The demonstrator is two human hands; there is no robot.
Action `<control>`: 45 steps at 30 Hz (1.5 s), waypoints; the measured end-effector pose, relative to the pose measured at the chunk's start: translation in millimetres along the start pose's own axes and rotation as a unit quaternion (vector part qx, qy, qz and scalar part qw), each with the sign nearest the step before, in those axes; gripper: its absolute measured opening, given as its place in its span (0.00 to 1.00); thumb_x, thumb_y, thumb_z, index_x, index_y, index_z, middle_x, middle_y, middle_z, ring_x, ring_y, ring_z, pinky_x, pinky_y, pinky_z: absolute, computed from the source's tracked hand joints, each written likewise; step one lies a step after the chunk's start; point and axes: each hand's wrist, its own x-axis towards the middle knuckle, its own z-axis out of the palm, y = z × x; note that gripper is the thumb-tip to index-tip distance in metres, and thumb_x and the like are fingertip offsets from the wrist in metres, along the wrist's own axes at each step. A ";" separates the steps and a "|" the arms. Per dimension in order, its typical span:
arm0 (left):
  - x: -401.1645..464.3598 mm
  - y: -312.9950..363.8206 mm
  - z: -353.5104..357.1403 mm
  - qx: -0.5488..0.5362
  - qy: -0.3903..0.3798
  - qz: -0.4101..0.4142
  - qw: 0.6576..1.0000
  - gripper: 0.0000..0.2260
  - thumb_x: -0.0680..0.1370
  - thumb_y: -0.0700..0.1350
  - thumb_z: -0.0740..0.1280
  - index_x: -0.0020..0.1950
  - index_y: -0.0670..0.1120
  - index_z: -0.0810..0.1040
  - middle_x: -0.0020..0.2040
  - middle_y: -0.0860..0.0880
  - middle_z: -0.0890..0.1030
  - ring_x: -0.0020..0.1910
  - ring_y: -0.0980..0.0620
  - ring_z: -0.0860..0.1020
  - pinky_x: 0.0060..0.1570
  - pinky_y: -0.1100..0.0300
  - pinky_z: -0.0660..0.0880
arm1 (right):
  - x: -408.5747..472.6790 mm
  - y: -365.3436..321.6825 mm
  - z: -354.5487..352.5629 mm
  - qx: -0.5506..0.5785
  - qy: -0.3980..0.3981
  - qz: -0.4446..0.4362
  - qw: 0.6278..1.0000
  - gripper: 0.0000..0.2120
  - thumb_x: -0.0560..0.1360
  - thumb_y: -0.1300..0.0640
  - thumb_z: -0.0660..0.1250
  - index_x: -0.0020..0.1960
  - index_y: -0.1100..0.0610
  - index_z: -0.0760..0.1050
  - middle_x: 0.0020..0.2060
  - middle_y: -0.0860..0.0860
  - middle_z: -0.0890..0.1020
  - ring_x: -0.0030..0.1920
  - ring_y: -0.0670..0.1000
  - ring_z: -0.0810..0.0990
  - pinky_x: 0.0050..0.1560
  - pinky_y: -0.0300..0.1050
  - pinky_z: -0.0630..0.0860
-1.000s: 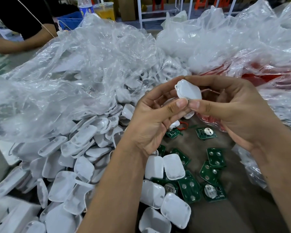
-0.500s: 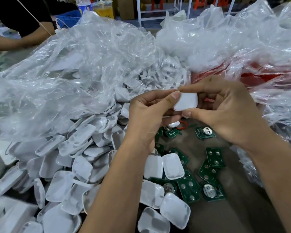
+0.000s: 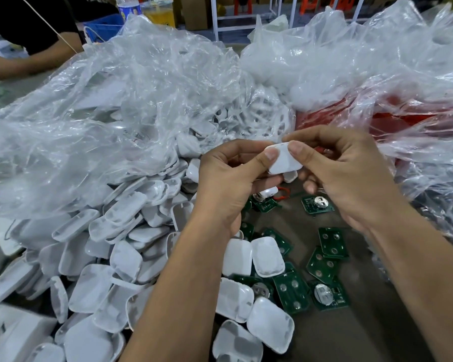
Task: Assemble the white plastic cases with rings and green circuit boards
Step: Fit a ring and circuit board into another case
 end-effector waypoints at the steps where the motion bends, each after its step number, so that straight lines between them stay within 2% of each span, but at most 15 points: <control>1: -0.2 -0.4 0.2 -0.001 0.001 -0.001 1.000 0.02 0.77 0.35 0.74 0.49 0.38 0.84 0.40 0.42 0.86 0.37 0.47 0.86 0.39 0.59 0.84 | -0.2 1.5 0.8 -0.002 0.006 -0.001 1.000 0.03 0.78 0.58 0.75 0.51 0.52 0.87 0.34 0.62 0.82 0.28 0.51 0.76 0.27 0.40 0.76; 4: -0.6 -0.4 -0.3 -0.003 -0.004 -0.009 1.000 0.04 0.77 0.35 0.73 0.51 0.37 0.84 0.41 0.42 0.87 0.39 0.46 0.86 0.41 0.57 0.84 | 0.2 3.4 1.9 0.008 0.023 0.002 1.000 0.02 0.77 0.57 0.76 0.49 0.53 0.87 0.32 0.55 0.82 0.27 0.50 0.76 0.26 0.38 0.74; 9: -1.4 -0.2 1.0 0.002 -0.003 -0.017 1.000 0.06 0.75 0.33 0.74 0.52 0.37 0.84 0.45 0.38 0.87 0.42 0.43 0.87 0.45 0.55 0.85 | 0.2 5.5 2.6 0.012 0.045 0.004 0.999 0.02 0.77 0.58 0.76 0.47 0.53 0.87 0.30 0.54 0.81 0.26 0.50 0.75 0.25 0.38 0.73; 15: -3.2 -2.4 2.9 0.028 -0.014 -0.004 0.999 0.12 0.72 0.30 0.76 0.53 0.41 0.85 0.44 0.42 0.87 0.45 0.44 0.86 0.54 0.49 0.84 | 1.0 5.9 5.8 0.008 0.079 0.000 0.997 0.02 0.78 0.60 0.75 0.46 0.54 0.85 0.27 0.49 0.80 0.24 0.46 0.75 0.24 0.37 0.72; 20: -4.0 -3.6 3.6 0.083 -0.009 0.000 0.996 0.11 0.76 0.33 0.75 0.58 0.41 0.84 0.46 0.35 0.86 0.41 0.43 0.87 0.47 0.51 0.85 | 1.3 9.7 7.4 0.010 0.078 0.020 0.997 0.04 0.78 0.59 0.75 0.44 0.53 0.86 0.29 0.52 0.79 0.25 0.48 0.75 0.24 0.38 0.72; 24: -4.2 -3.0 4.2 0.125 -0.014 -0.013 0.992 0.11 0.77 0.35 0.74 0.59 0.43 0.83 0.42 0.37 0.86 0.39 0.42 0.87 0.41 0.55 0.85 | 1.9 12.6 5.0 -0.006 0.073 0.040 0.996 0.03 0.78 0.57 0.76 0.46 0.52 0.86 0.30 0.52 0.80 0.26 0.50 0.75 0.23 0.38 0.72; 31: -5.2 1.6 4.0 0.105 -0.012 -0.039 0.994 0.08 0.78 0.34 0.73 0.56 0.40 0.82 0.39 0.39 0.86 0.34 0.47 0.85 0.36 0.61 0.82 | 2.0 7.9 0.6 -0.011 0.014 0.077 0.997 0.03 0.78 0.59 0.75 0.46 0.55 0.85 0.30 0.55 0.81 0.24 0.49 0.75 0.20 0.37 0.69; 38: -5.3 3.9 4.6 0.109 -0.010 -0.060 0.992 0.04 0.78 0.35 0.73 0.52 0.39 0.81 0.34 0.43 0.85 0.30 0.51 0.83 0.31 0.64 0.79 | 0.8 4.5 1.8 -0.027 0.024 0.092 0.995 0.02 0.78 0.60 0.75 0.46 0.57 0.85 0.28 0.58 0.79 0.21 0.47 0.71 0.19 0.36 0.64; 45: -4.5 3.4 4.4 0.114 0.002 -0.065 0.991 0.04 0.78 0.36 0.73 0.50 0.41 0.80 0.32 0.43 0.84 0.27 0.53 0.79 0.29 0.64 0.77 | -1.6 3.0 3.3 -0.050 0.009 0.081 0.995 0.03 0.79 0.59 0.74 0.51 0.56 0.86 0.25 0.54 0.77 0.21 0.46 0.70 0.19 0.36 0.64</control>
